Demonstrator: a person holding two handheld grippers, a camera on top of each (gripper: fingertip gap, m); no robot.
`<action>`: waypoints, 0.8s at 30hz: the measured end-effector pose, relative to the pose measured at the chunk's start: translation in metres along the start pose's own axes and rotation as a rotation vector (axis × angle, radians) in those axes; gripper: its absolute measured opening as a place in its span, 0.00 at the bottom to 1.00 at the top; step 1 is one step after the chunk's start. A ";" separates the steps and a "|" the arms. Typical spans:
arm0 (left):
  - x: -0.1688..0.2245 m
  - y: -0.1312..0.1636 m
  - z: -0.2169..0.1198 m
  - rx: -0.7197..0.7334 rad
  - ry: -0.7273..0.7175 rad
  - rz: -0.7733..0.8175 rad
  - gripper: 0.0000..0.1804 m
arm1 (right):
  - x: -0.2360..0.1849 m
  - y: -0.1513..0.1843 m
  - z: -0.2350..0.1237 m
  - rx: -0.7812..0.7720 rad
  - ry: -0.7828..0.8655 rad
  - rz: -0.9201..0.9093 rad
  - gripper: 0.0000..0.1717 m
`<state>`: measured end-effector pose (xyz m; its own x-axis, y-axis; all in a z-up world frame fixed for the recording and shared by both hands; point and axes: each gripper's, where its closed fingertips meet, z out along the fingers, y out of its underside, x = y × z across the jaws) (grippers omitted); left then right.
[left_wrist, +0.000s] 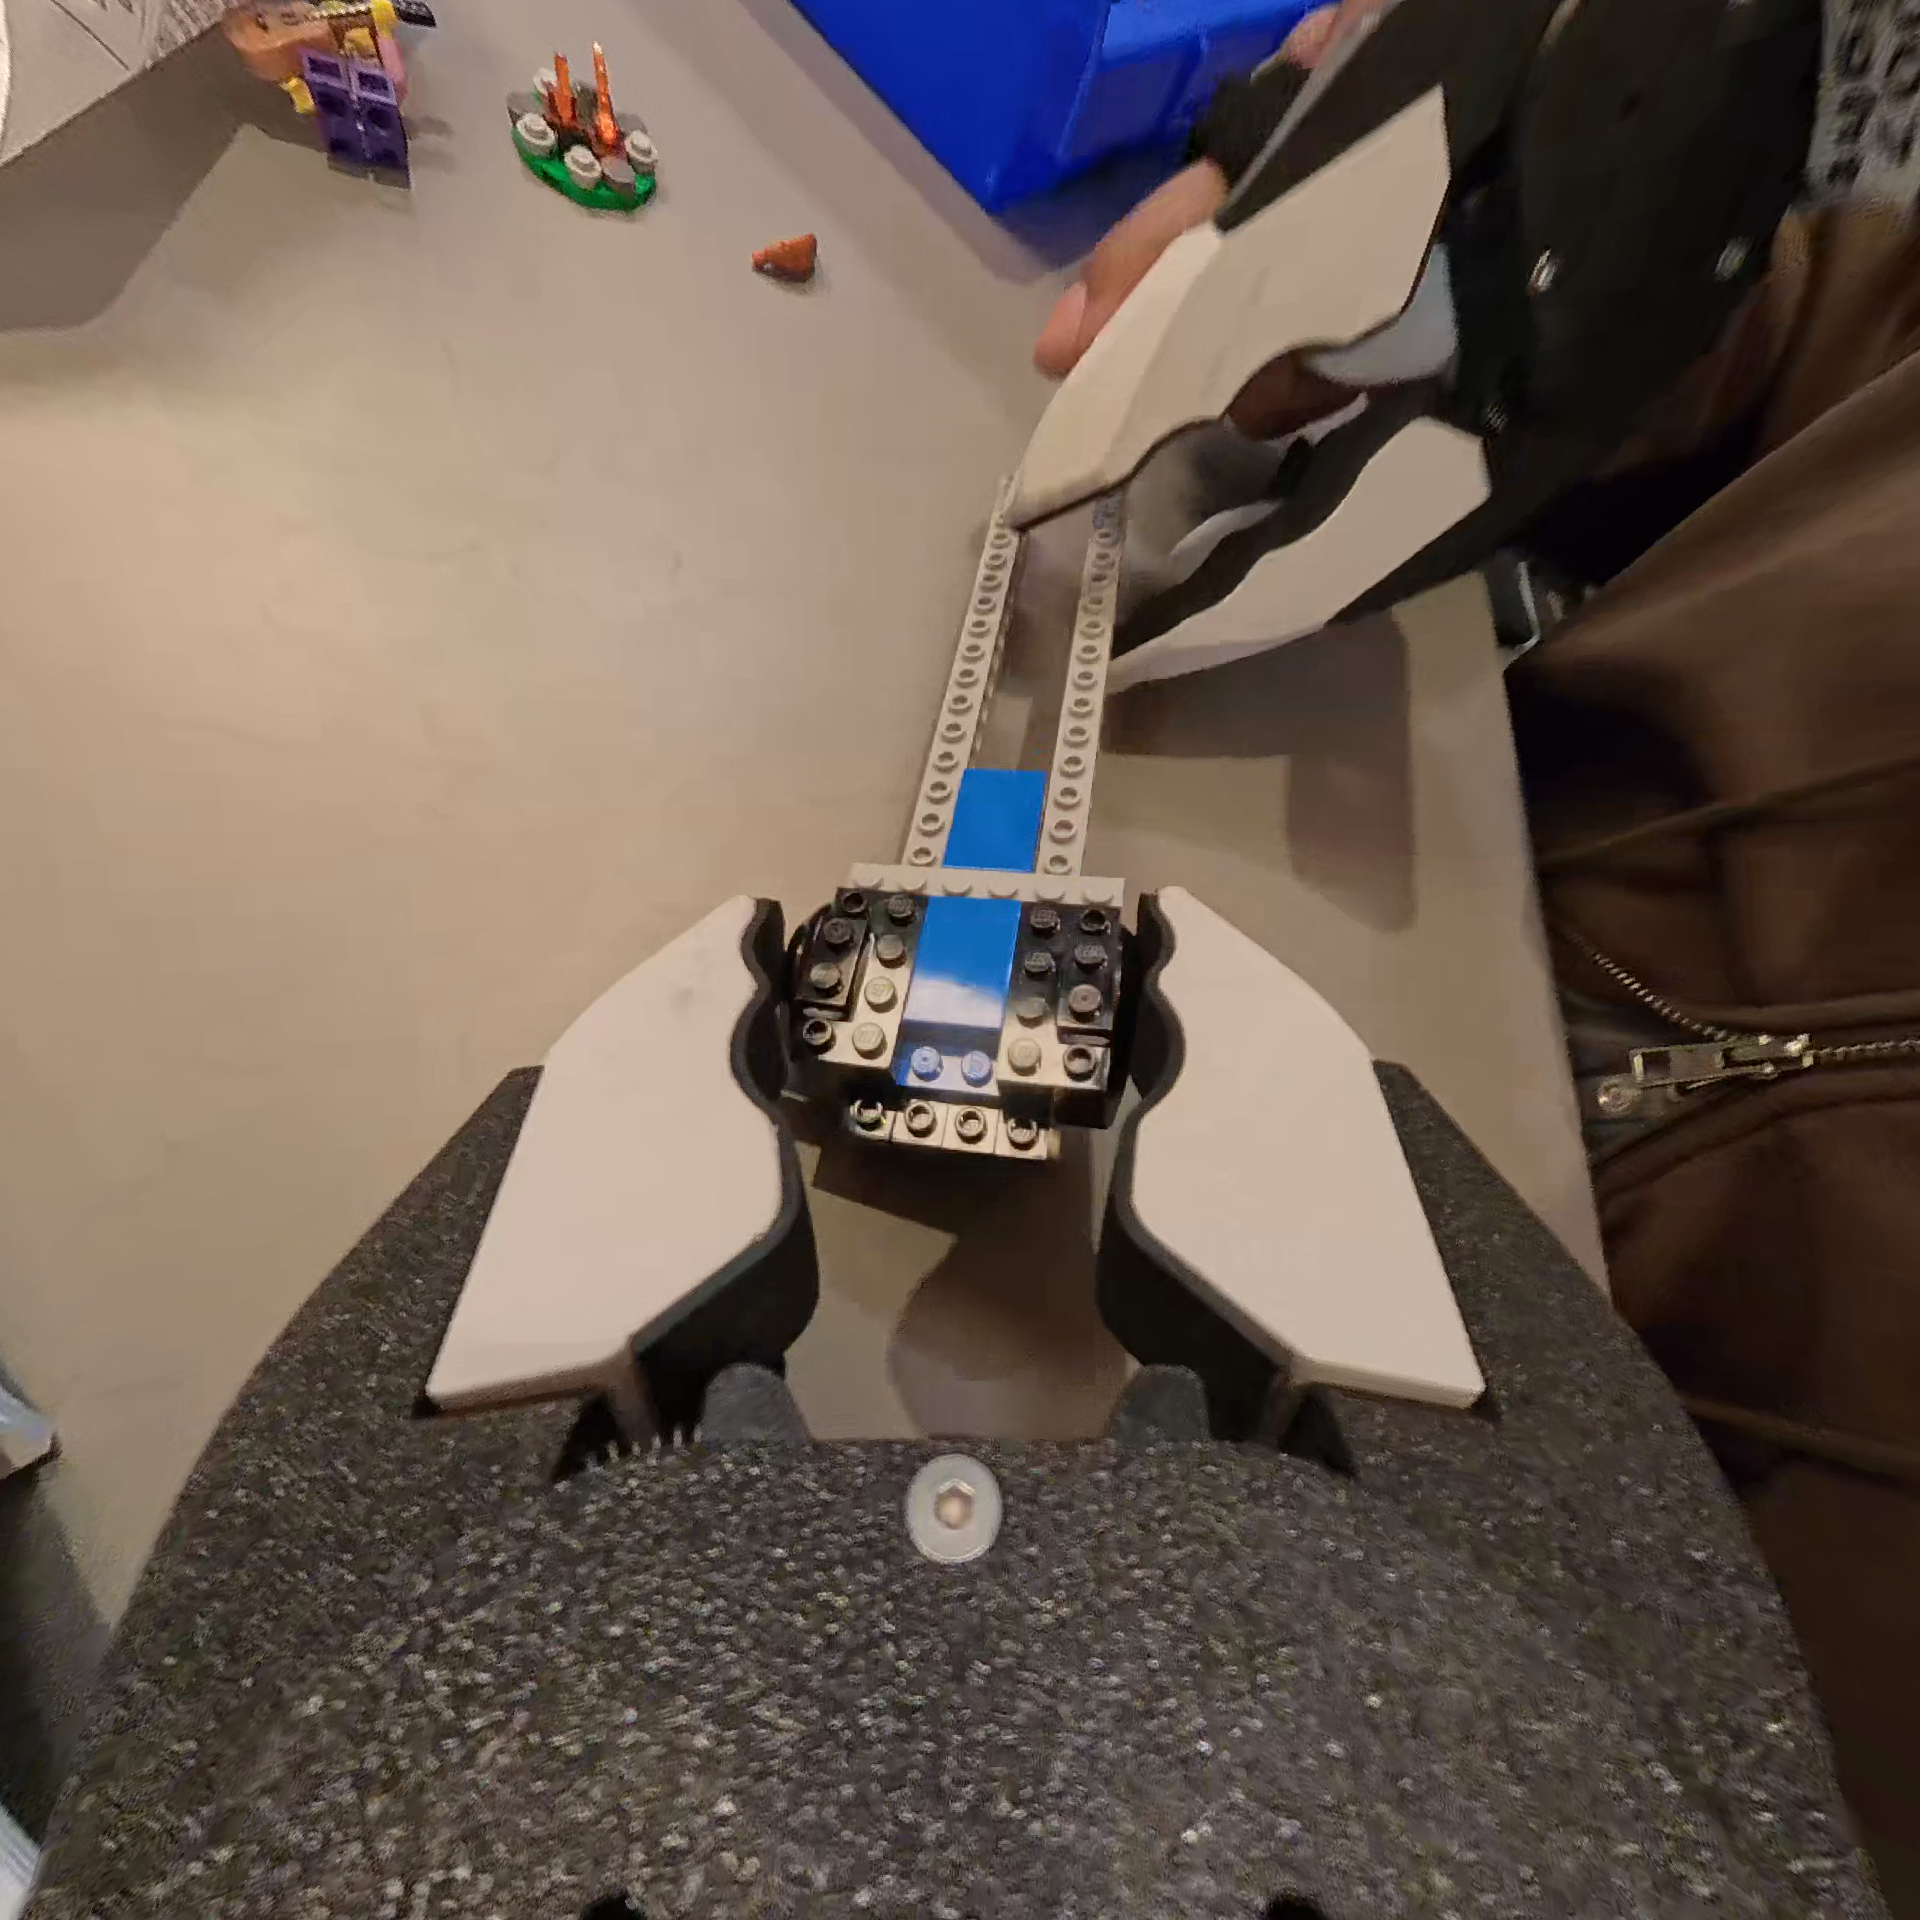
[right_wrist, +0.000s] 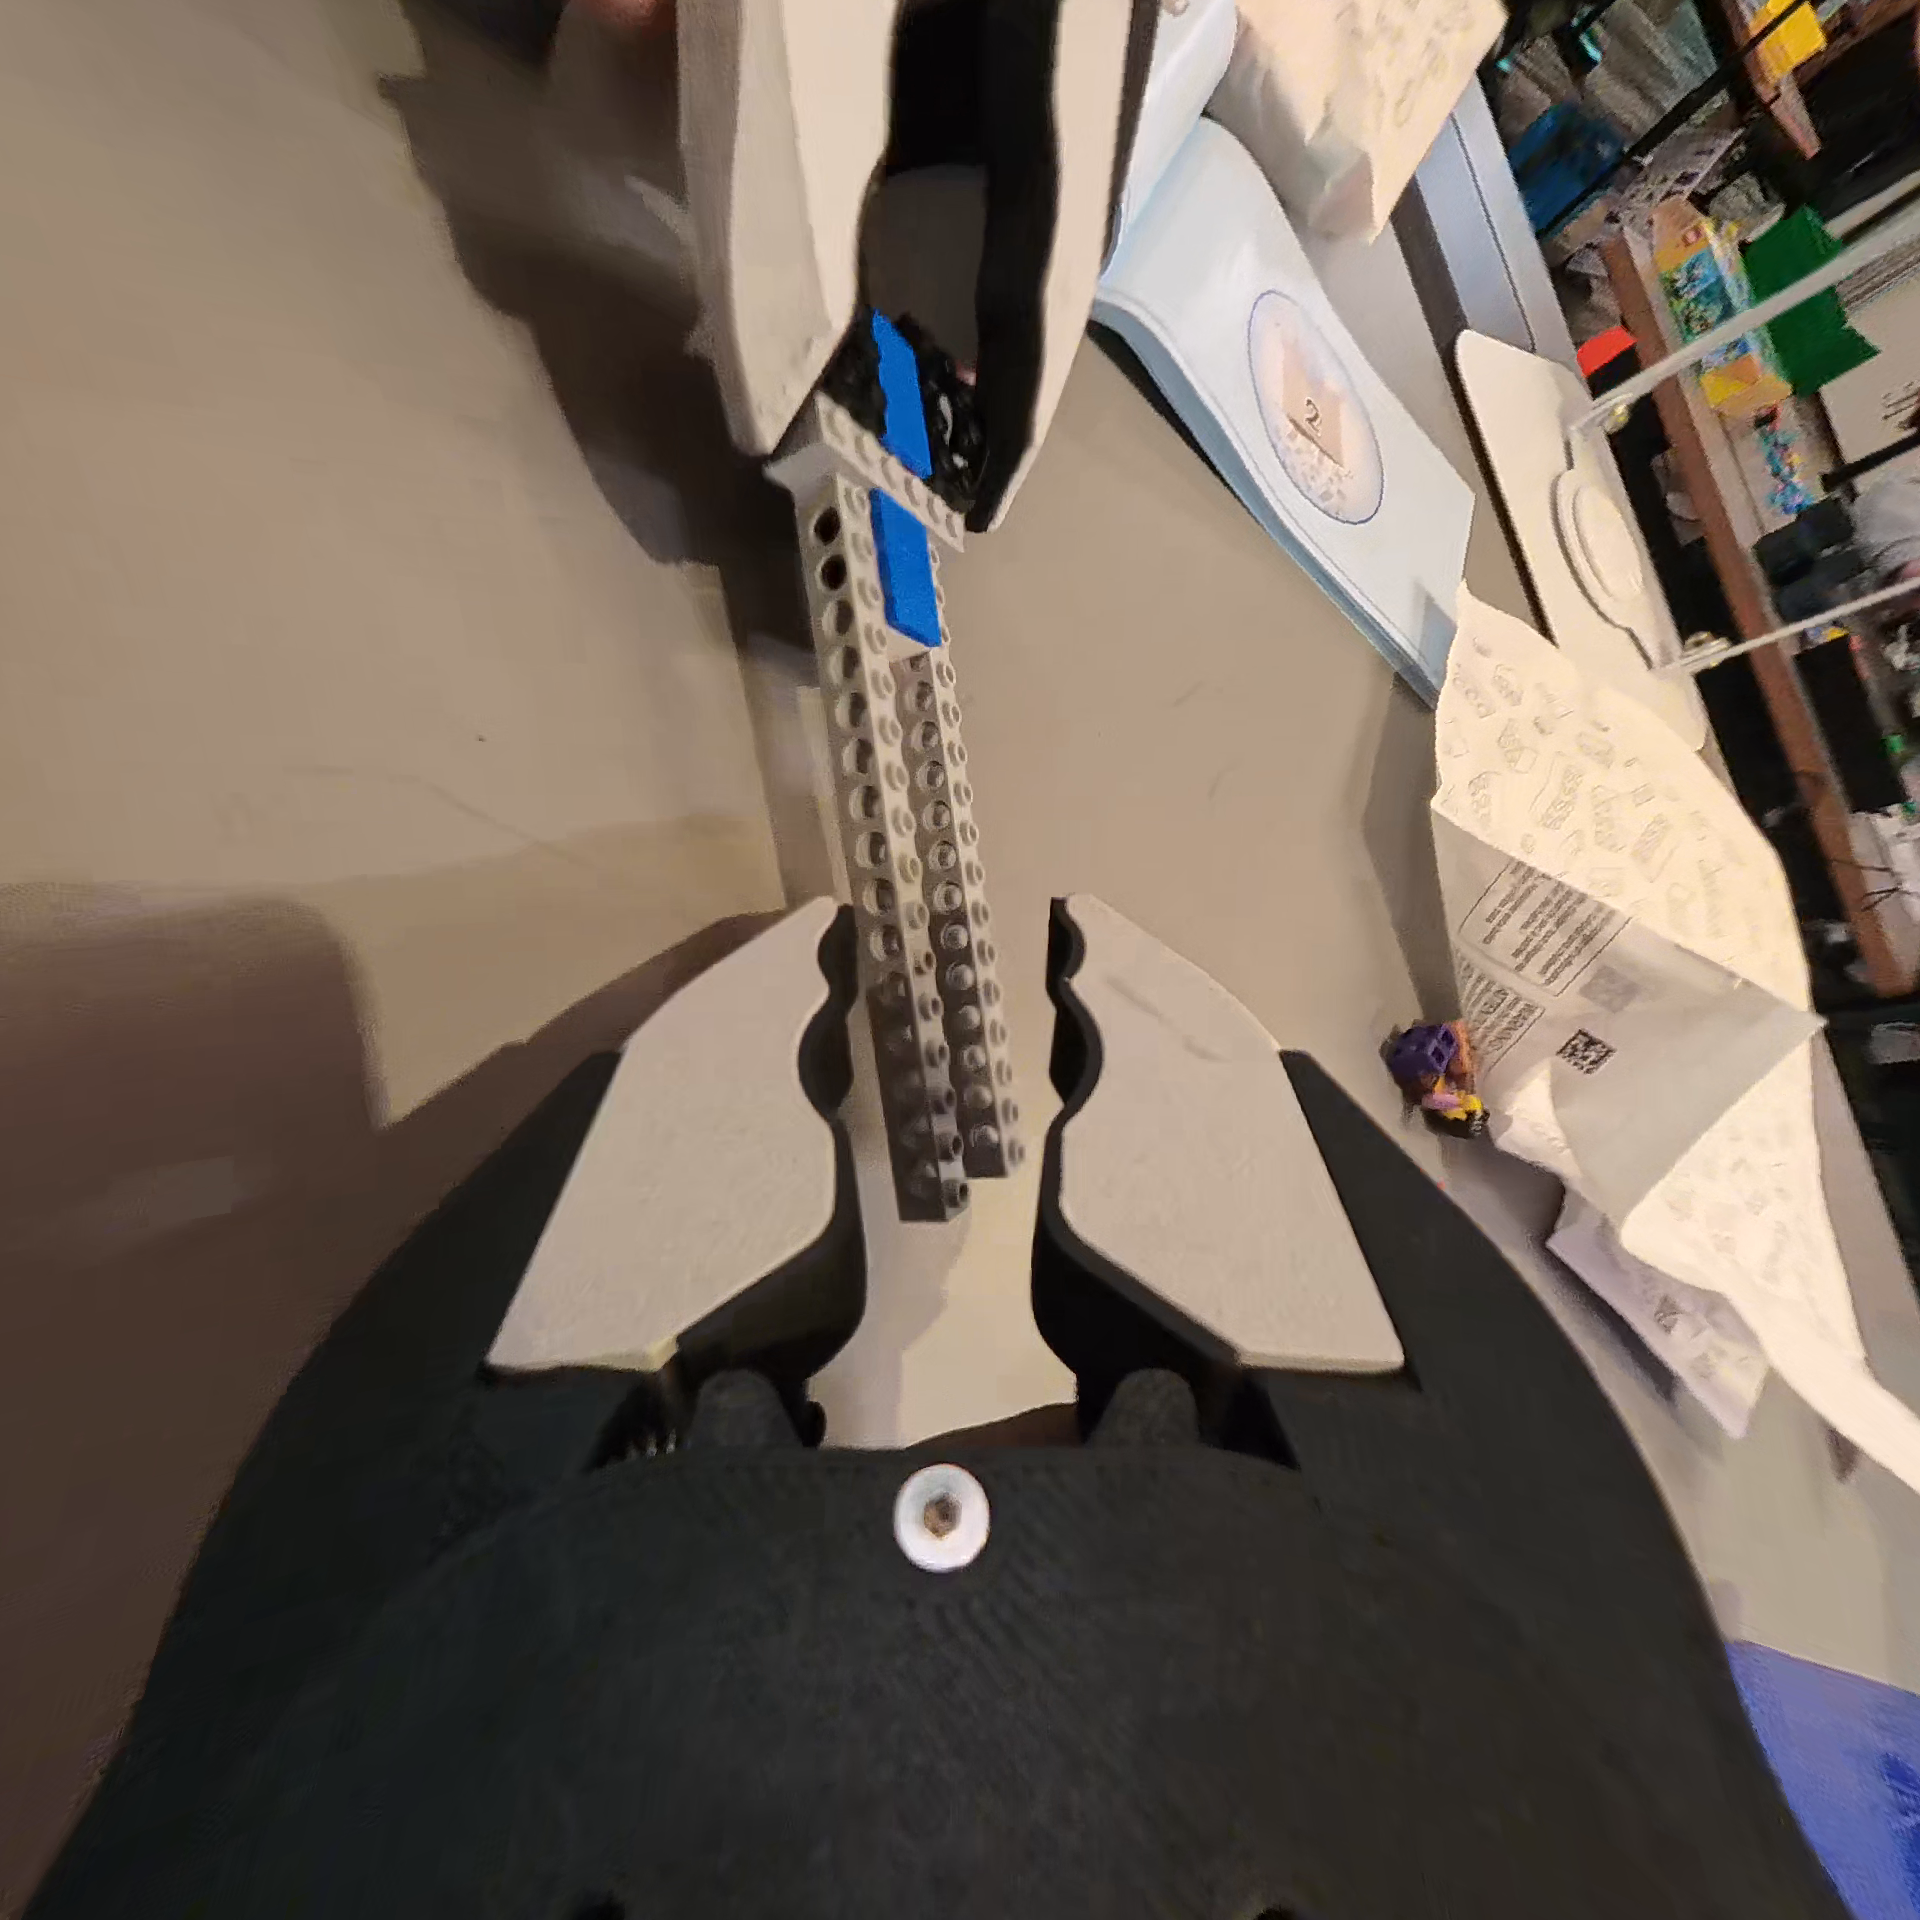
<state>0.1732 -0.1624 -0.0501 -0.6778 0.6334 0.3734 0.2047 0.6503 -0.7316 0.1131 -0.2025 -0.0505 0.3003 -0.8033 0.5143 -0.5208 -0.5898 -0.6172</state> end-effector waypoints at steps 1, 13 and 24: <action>0.001 -0.001 -0.001 0.009 0.011 -0.017 0.36 | -0.001 0.000 0.002 -0.012 0.003 -0.027 0.18; -0.002 -0.015 -0.020 0.158 0.016 0.105 0.38 | 0.003 -0.006 -0.001 0.054 -0.196 0.181 0.08; -0.008 -0.014 -0.021 0.157 -0.012 0.097 0.36 | 0.009 -0.025 -0.012 0.251 -0.351 0.429 0.07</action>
<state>0.1906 -0.1676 -0.0308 -0.6686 0.6845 0.2905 0.1574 0.5121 -0.8444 0.1190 -0.1936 -0.0232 0.3734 -0.9276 -0.0124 -0.4624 -0.1746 -0.8693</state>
